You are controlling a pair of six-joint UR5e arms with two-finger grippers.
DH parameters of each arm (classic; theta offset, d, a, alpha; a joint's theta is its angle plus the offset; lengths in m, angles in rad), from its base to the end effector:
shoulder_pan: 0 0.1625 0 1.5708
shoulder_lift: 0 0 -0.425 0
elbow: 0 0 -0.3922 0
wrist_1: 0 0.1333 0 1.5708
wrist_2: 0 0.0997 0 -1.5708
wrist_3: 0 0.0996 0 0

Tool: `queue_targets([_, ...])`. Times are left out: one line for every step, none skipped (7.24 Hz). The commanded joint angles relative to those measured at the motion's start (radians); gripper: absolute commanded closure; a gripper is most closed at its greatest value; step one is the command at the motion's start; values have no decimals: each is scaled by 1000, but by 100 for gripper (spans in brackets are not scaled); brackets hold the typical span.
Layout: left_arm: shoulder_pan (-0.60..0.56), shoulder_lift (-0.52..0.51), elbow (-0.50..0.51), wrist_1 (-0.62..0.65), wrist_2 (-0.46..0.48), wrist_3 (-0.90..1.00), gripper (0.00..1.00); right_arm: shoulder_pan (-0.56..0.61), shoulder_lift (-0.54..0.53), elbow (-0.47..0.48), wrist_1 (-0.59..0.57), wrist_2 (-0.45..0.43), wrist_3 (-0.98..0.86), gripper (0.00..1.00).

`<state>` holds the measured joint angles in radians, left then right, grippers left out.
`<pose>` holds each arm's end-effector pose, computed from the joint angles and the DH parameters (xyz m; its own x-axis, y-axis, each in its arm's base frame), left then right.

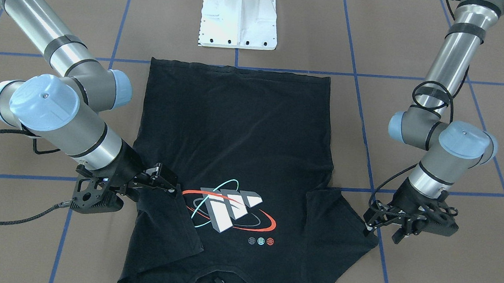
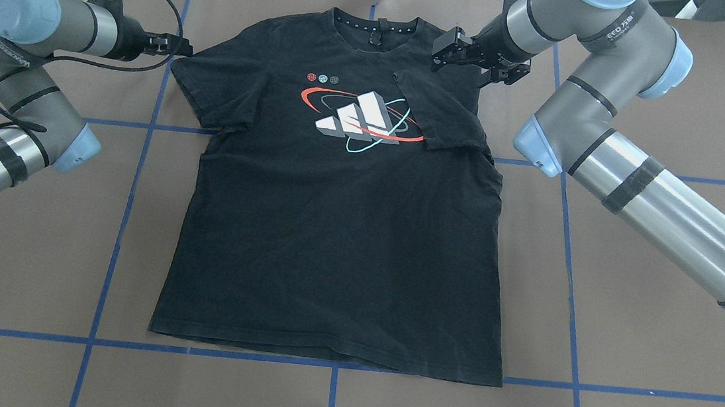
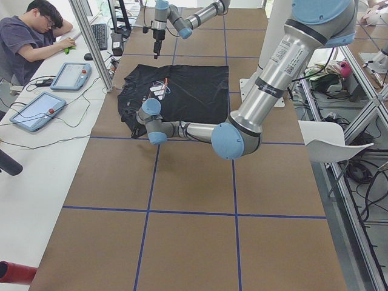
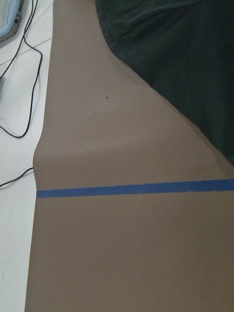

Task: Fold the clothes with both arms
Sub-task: 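Move the left gripper to the sleeve nearest it while right gripper holds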

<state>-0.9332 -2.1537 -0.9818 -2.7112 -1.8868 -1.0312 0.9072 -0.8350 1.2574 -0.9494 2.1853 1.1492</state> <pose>0.3666 -0.6668 0.4694 0.5222 0.1155 -0.8450 0.3821 0.8541 0.3529 -0.4105 -0.6482 0.2715 0.4205 -0.0051 0.9073 -0.1805 0.9795 0.0891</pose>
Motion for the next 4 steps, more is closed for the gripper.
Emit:
queue_targets([10,-35,53,-1,5,0,19,-2,-4,11,-9,-1,0,0])
queue_targets([10,-40,61,1,5,0,22,-2,-3,10,-9,1,0,0])
queue_targets([11,-41,69,1,5,0,25,-2,-3,8,-9,1,0,0])
queue_targets([10,-41,74,1,5,0,25,-2,-3,8,-9,1,0,0])
